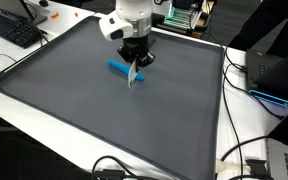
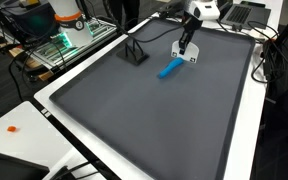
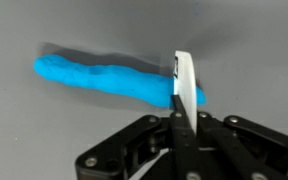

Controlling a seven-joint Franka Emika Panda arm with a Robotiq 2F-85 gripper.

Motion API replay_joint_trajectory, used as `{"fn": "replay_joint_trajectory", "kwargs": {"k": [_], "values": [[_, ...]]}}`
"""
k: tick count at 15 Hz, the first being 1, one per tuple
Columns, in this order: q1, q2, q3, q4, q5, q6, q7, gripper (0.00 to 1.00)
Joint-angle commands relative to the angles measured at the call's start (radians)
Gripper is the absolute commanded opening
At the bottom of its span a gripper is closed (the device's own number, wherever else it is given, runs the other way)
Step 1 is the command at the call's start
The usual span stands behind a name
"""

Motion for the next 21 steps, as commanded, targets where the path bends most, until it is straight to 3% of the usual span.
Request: {"fn": "replay_joint_trajectory", "kwargs": {"k": [1,13,21], "values": [[0.009,0.031,-0.018,0.002,-0.024,0.002,0.021,0.01],[-0.022,-0.002,0.007,-0.070,0.039,0.008,-0.021,0.01],[-0.073,-0.035,0.064,-0.111,0.194,0.026,-0.136,0.01]]}}
